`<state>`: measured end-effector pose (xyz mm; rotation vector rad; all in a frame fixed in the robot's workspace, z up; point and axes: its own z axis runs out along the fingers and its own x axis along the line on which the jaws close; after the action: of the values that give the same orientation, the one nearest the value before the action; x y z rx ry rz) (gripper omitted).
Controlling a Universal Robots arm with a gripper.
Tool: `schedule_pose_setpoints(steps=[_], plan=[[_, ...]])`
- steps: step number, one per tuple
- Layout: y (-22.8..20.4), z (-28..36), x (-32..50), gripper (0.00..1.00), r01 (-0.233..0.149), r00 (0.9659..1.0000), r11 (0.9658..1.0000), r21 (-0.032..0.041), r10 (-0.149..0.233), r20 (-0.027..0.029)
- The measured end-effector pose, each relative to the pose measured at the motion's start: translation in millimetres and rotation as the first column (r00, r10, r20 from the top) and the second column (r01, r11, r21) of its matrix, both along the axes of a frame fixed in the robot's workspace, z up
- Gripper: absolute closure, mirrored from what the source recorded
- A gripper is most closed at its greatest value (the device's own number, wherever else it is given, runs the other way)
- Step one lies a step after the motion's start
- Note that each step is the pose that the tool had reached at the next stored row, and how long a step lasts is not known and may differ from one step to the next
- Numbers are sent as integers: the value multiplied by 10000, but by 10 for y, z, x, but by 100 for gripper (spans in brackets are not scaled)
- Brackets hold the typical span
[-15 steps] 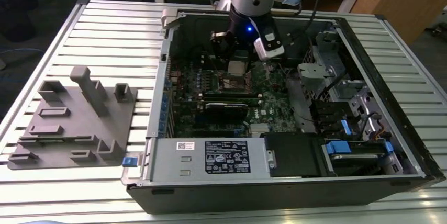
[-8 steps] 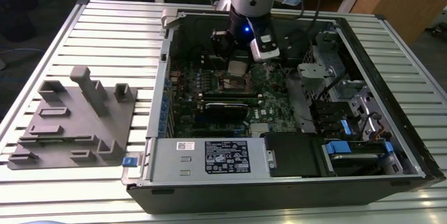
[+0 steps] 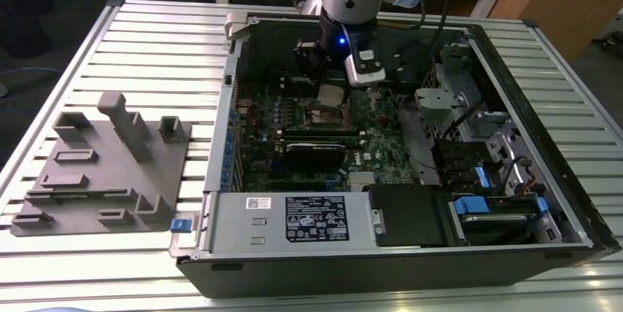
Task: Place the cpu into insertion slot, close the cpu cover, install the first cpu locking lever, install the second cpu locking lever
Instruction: 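Place the cpu into insertion slot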
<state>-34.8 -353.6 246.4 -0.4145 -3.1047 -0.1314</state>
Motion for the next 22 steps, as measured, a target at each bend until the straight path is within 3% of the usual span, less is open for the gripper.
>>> schedule_pose_setpoints(steps=[11, 15, 17, 22], plan=[[0, 0, 0, 46, 16, 10000, 10000, -1, -16, 0], [0, -4, 0, 46, 420, 9991, 9991, 0, -420, 1], [0, -6, 0, 46, 760, 9971, 9971, -1, -760, 0], [0, -10, 0, 46, 1534, 9882, 9882, -2, -1534, -1]])
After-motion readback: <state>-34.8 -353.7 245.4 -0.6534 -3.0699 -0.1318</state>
